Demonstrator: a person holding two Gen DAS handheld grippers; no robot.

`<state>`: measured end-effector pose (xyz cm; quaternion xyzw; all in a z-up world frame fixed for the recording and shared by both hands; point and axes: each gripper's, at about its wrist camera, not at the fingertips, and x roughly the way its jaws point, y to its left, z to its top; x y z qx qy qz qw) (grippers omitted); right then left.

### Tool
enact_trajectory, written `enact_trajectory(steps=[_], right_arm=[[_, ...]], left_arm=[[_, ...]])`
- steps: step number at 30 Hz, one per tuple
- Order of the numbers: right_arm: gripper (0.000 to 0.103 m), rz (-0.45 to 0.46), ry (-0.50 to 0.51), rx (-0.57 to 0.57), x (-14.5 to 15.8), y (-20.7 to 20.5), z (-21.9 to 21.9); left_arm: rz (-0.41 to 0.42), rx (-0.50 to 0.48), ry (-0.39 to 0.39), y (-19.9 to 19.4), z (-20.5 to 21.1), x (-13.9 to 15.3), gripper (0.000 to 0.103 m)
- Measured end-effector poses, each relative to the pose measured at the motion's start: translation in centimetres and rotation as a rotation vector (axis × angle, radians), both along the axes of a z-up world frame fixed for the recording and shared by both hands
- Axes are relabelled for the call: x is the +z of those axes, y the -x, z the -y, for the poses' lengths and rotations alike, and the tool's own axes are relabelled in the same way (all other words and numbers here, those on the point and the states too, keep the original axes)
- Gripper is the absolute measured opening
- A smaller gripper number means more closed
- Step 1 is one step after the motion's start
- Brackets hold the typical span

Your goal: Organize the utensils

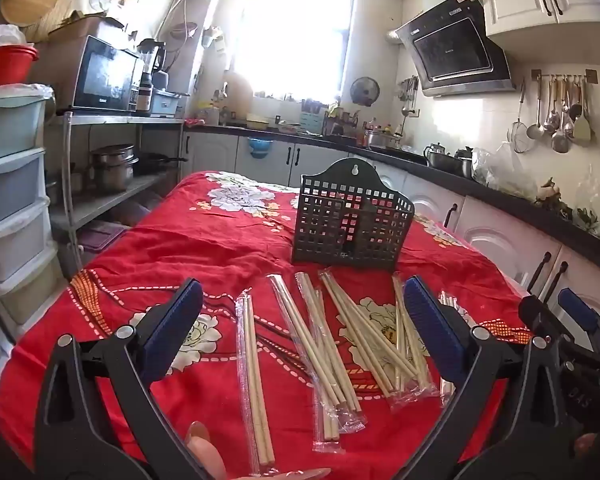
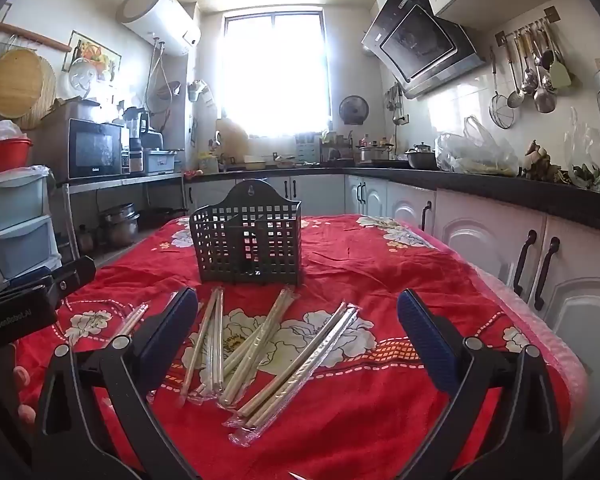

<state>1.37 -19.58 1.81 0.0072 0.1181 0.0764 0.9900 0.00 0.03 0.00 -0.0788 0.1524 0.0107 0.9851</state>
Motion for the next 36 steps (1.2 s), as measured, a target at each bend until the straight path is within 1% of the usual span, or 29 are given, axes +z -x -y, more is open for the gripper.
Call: enact_trajectory(steps=[2, 10, 11, 13, 36], right_arm=[[0.097, -0.015, 0.012, 0.003, -0.01, 0.02, -0.10], [0.097, -0.025, 0.008, 0.001, -0.14, -0.58, -0.04], [0.097, -0.007, 0.010, 0.002, -0.04, -0.01, -0.41], [0.097, -0.006, 0.010, 0.002, -0.01, -0.07, -0.54], [0.097, -0.009, -0.003, -0.003, 0.15, 0.05, 0.14]], left_arm=[[-0.002, 0.002, -0.003, 0.03, 0.05, 0.02, 0.093], [-0.001, -0.001, 0.003, 0.34, 0.11, 0.21, 0.093], [-0.001, -0.001, 0.004, 0.39, 0.13, 0.25, 0.093], [0.003, 0.004, 0.003, 0.28, -0.04, -0.07, 0.093], [-0.001, 0.002, 0.007, -0.11, -0.47, 0.09, 0.093]])
